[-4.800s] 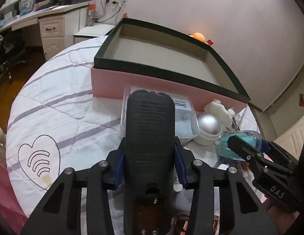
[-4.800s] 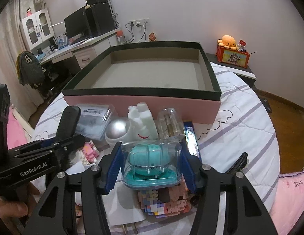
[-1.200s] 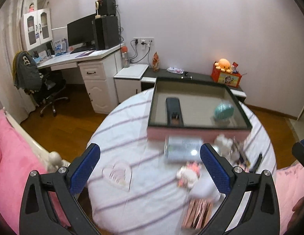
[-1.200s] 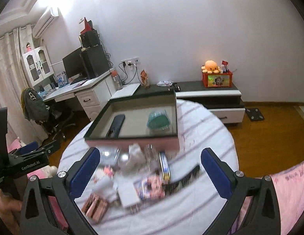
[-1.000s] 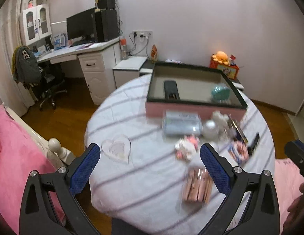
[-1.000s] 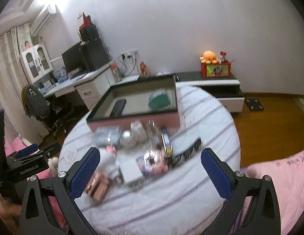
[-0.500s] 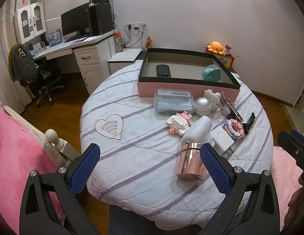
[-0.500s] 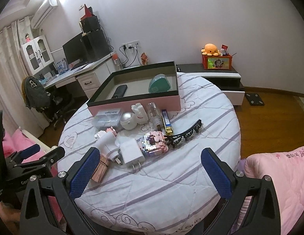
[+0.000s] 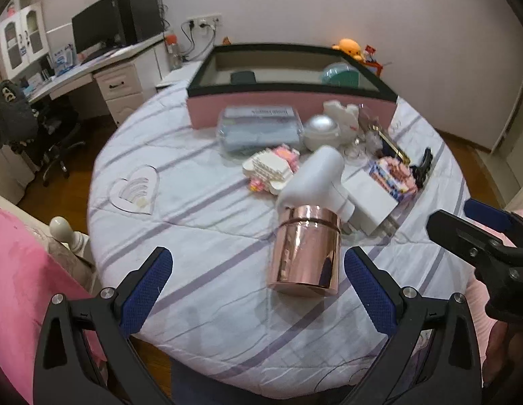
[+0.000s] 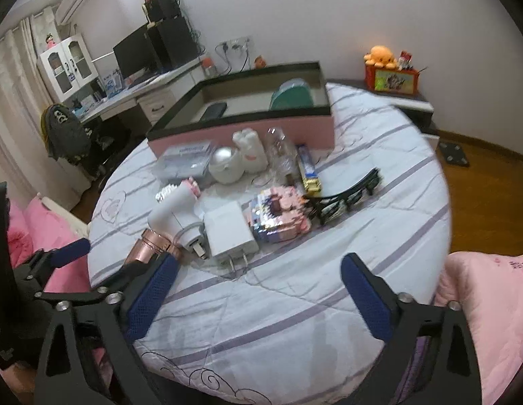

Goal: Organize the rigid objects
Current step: 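Grasp the rose-gold cup with the left tool while the right tool grasps the white charger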

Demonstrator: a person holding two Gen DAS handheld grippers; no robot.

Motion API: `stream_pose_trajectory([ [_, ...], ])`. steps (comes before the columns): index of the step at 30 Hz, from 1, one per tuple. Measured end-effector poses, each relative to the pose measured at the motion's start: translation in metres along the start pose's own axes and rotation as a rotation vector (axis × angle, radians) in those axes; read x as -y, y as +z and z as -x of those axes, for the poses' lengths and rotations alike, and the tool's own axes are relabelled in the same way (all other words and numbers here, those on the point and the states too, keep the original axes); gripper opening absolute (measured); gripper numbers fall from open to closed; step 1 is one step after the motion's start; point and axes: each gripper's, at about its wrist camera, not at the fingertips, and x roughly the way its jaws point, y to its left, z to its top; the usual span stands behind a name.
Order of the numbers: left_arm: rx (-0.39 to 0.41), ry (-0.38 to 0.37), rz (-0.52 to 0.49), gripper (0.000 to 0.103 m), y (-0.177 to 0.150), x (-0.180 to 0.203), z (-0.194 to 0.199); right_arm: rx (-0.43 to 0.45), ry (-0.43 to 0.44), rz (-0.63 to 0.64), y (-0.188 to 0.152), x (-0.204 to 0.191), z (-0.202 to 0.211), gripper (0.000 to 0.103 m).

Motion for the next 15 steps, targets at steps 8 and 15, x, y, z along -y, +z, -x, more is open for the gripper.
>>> stream_pose_trajectory([
  [8, -0.022, -0.045, 0.028, 0.102, -0.003, -0.005, -0.029, -0.080, 0.074, -0.002, -0.002, -0.001, -0.035, 0.070],
  [15, -0.031, -0.086, 0.052, 0.089, -0.003, -0.014, -0.037, -0.099, 0.097, 0.004, 0.003, -0.005, -0.056, 0.067],
])
